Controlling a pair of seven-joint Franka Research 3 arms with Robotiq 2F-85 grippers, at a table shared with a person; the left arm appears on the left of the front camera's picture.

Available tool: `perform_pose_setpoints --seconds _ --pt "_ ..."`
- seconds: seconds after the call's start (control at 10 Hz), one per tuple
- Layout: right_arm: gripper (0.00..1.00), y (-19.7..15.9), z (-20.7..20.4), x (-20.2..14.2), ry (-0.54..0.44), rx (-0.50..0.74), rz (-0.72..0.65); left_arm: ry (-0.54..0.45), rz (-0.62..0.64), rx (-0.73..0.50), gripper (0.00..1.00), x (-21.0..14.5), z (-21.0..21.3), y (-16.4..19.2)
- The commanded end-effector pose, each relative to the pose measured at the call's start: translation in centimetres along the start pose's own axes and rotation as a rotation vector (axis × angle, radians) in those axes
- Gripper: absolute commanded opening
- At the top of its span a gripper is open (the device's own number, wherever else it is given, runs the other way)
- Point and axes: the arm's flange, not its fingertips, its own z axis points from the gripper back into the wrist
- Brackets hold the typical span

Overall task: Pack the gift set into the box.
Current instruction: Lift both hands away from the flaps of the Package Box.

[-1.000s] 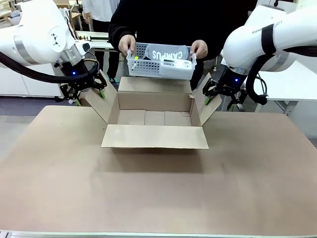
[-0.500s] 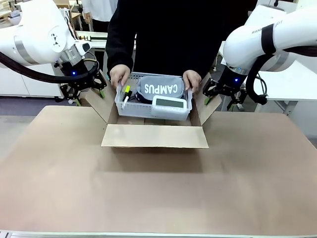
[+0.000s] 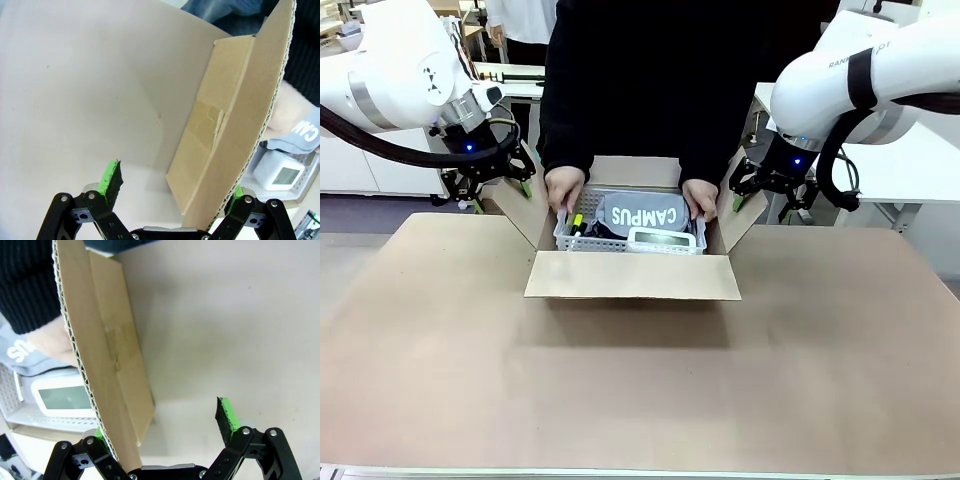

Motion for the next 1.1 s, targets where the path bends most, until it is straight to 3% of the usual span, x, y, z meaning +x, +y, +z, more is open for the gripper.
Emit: perform_pose_setpoints --seconds 0.0,1.0 --pt "1.00 0.43 0.07 0.02 0.002 -0.017 -0.015 0.001 0.013 0.015 1.00 -0.03 0.15 -0.13" --pt "1.00 0.43 0.07 0.02 0.002 -0.017 -0.015 0.001 0.013 0.015 1.00 -0.03 0.15 -0.13"
